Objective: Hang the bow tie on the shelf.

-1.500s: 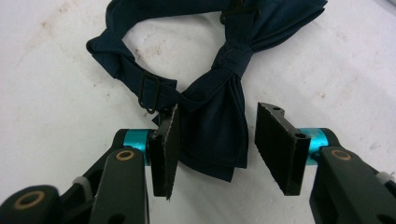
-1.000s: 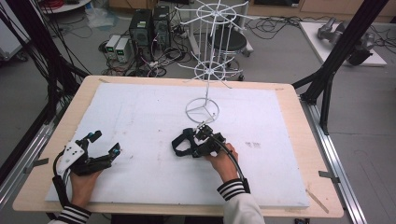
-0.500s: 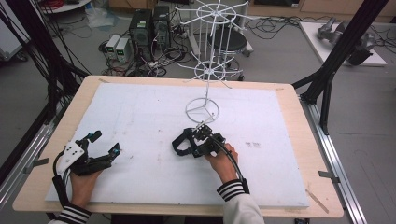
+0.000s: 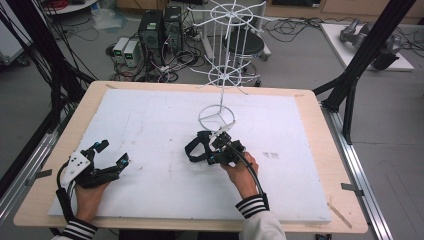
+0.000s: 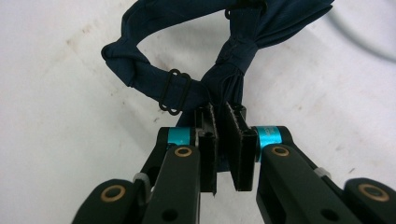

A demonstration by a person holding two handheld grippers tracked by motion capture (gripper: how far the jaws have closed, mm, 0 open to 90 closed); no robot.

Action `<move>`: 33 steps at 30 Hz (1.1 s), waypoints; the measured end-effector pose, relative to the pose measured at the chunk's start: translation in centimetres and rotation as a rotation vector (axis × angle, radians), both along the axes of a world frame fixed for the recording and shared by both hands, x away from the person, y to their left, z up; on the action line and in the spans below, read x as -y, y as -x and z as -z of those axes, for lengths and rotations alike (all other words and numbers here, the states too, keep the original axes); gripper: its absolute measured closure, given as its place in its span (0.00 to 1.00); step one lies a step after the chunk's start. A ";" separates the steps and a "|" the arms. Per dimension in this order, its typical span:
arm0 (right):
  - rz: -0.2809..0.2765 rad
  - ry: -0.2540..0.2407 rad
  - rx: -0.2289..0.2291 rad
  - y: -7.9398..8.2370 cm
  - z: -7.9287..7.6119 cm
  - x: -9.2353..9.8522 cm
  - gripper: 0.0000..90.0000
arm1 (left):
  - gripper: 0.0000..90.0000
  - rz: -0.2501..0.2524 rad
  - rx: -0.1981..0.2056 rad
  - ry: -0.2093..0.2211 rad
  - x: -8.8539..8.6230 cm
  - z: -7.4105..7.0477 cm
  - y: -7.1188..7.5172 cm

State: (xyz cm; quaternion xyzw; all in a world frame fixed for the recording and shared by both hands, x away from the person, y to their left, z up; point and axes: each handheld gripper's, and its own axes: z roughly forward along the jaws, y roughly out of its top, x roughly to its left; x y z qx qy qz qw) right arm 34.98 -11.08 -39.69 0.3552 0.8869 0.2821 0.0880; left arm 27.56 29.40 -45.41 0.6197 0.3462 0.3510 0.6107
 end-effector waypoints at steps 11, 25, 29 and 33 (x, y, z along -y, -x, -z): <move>0.022 -0.084 0.123 0.6 -1.5 0.7 0.93 | 0.15 0.000 0.000 -0.001 0.0 0.0 0.0; 0.032 -0.265 0.346 1.7 -3.5 1.6 0.93 | 0.15 0.001 -0.001 -0.001 0.0 0.0 0.0; 0.015 -0.288 0.424 2.1 -4.1 1.7 0.93 | 0.15 0.001 0.000 0.000 0.0 0.0 0.0; 0.020 -0.312 0.483 2.5 -4.5 1.8 0.93 | 0.15 0.002 -0.001 -0.002 0.0 0.0 0.0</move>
